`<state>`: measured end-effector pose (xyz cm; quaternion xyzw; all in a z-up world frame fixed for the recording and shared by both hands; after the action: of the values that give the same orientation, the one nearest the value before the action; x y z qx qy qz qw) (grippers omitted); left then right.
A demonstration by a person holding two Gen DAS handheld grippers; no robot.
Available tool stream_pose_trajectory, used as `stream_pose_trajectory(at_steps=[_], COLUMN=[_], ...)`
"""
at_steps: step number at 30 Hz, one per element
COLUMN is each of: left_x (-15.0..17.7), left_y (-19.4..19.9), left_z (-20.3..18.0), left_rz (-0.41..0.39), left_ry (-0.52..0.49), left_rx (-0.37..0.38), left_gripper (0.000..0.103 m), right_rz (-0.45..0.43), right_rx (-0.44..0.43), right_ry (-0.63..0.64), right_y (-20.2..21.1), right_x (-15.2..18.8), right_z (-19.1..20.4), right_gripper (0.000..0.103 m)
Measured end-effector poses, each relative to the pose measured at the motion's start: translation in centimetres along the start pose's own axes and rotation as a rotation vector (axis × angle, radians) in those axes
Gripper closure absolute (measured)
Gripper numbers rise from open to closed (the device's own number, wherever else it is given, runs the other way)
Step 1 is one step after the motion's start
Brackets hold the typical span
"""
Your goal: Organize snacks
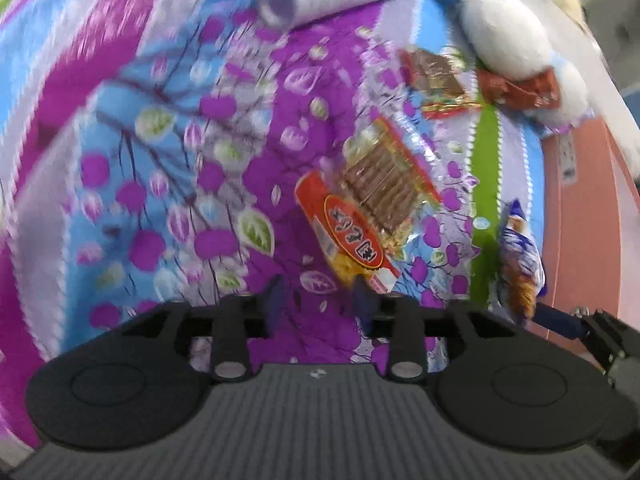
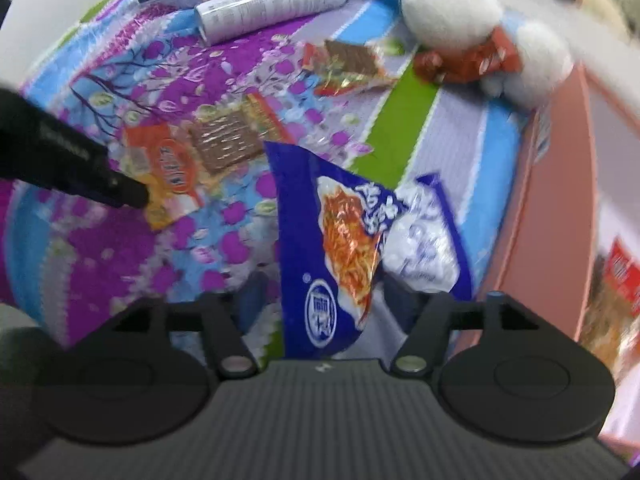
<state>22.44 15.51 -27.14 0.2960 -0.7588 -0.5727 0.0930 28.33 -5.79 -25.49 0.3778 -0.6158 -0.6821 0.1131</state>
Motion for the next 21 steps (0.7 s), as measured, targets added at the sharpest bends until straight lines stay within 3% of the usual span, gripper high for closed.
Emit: stream_pose_trajectory(at_steps=[2, 6, 8, 12, 15, 21], left_x=[-0.7, -2.5, -3.3, -3.9, -4.0, -3.7], left_y=[0.7, 1.0, -0.1, -1.7, -3.0, -5.1], left_z=[-0.2, -1.4, -2.5, -4.5, -5.3, -5.8], left_rz=[-0.019, -0.083, -0.081, -0.087, -0.077, -0.054], left_ry=[-0.048, -0.222, -0.338, -0.513, -0.579, -0.647], left_rx=[-0.013, -0.045, -0.072, -0.053, -0.04, -0.034], left_gripper=[0.039, 0.033, 0.033, 0.032, 0.032, 0.032], right_rz=[0.024, -0.008, -0.047, -0.06, -0.022, 0.017], right_rx=[-0.044, -0.08, -0.05, -0.006, 0.049, 0.076], right_ry=[-0.066, -0.19, -0.25, -0.365, -0.446, -0.558], right_y=[0.5, 1.8, 2.0, 0.8, -0.4, -2.1], right_x=[-0.2, -0.8, -1.2, -1.7, -1.8, -1.4], right_z=[-0.1, -0.3, -0.6, -1.5, -2.7, -4.7], right_gripper=[0.027, 0.026, 0.027, 0.027, 0.027, 0.026])
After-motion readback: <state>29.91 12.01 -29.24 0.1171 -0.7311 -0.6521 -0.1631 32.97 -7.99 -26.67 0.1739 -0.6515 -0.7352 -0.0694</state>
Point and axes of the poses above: each gripper's, at about its wrist camera, not at the fingertips, and y roughly against the way its jaws point, z to its left, x to its underside, the point moved 6 cm from there along -y, roughly the way its jaws point, and after that the axes turned 1 degree about y, right-handed, at the moved point
